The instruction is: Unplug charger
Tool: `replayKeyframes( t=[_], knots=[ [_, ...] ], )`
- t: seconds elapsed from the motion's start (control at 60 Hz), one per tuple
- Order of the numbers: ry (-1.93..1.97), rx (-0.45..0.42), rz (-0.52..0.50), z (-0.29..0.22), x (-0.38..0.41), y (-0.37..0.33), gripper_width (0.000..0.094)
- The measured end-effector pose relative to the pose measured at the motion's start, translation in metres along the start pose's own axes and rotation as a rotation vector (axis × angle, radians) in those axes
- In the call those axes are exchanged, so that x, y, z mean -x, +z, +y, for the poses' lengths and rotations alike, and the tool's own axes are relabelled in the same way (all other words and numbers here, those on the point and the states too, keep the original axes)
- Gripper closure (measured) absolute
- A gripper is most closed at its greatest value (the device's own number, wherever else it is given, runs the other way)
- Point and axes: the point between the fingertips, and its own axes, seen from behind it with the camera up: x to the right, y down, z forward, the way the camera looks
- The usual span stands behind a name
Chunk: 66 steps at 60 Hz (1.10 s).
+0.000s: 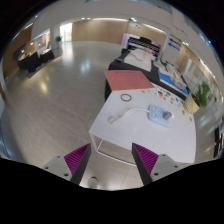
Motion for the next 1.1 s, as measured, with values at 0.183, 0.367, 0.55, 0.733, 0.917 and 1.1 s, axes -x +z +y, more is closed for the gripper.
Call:
replayKeyframes(
  t=[0.183, 0.367, 0.55, 0.733, 0.917, 1.1],
  knots=[
    [0.111, 0.012, 0.105, 0.001, -0.074, 0.021, 0.0087],
    [0.256, -0.003, 0.208, 0.011, -0.154, 0.036, 0.0086],
    [0.344, -0.104, 0.268, 0.011, -0.218, 0.061, 0.0084],
    [0.361, -0.23, 0.288, 0.0, -0.262, 0.108, 0.0079],
    [0.364, -0.395, 0.232, -0.033, -0.291, 0.17, 0.0082],
    [0.35, -0.452, 0.235, -0.056, -0.325, 0.225, 0.0074]
  ],
)
